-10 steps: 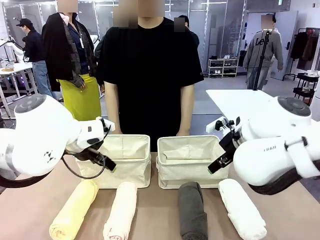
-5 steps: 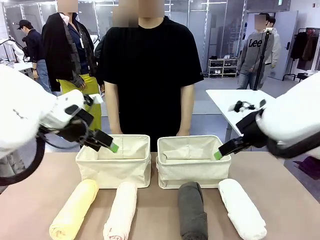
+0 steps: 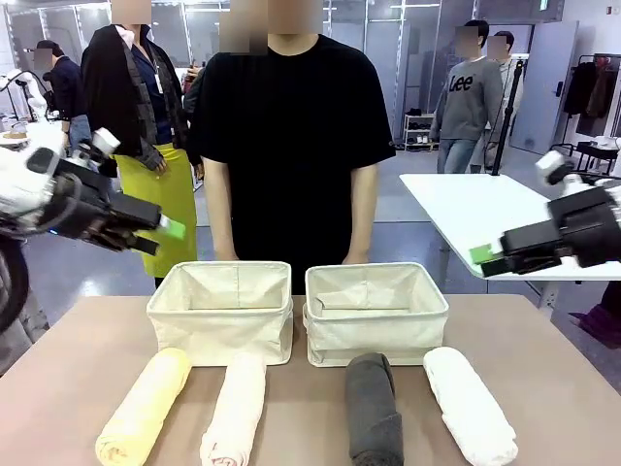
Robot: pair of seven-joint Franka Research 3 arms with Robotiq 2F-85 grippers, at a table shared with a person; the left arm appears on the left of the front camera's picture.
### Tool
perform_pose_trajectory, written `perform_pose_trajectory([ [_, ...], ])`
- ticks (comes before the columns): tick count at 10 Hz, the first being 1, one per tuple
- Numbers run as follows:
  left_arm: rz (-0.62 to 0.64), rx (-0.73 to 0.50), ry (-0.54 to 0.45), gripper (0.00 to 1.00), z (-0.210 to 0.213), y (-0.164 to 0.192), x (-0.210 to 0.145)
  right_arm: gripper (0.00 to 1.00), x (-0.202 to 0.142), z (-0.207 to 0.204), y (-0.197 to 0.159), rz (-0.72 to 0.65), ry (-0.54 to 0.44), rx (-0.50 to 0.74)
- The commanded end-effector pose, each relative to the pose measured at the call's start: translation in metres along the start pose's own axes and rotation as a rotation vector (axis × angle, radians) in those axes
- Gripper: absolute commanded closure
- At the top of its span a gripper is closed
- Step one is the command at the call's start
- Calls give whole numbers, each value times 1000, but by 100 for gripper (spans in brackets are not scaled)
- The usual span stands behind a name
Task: Divide the towels into two baskets.
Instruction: Pick up one hotel-folded towel and place it in the Fabric basket indicated by the person.
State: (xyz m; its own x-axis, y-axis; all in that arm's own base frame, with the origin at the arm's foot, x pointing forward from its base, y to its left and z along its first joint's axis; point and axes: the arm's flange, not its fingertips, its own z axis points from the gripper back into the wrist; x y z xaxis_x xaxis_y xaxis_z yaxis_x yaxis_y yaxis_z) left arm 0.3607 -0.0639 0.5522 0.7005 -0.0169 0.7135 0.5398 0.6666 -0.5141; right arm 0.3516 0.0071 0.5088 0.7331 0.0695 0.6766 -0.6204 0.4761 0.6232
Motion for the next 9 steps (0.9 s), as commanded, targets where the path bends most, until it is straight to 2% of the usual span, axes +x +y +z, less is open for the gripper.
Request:
perform_pose_trajectory([
  [1, -5, -38, -68, 0, 53, 1, -79, 0, -60, 41, -12, -90, -89, 18],
  [3, -18, -3, -139, 0, 101, -1, -107, 0, -91, 91, -22, -174, -178, -9],
  [5, 68, 41, -225, 0, 143, 11, -137, 0, -117, 140, -20, -258, -209, -57],
  [6, 304, 98, -315, 0, 163, 62, -181, 0, -124, 174, -17, -339, -221, -134],
  [8, 356, 111, -325, 0, 169, 74, -188, 0, -126, 176, -16, -323, -214, -132],
  [9, 414, 136, -372, 0, 181, 83, -195, 0, -130, 179, -15, -322, -226, -138],
])
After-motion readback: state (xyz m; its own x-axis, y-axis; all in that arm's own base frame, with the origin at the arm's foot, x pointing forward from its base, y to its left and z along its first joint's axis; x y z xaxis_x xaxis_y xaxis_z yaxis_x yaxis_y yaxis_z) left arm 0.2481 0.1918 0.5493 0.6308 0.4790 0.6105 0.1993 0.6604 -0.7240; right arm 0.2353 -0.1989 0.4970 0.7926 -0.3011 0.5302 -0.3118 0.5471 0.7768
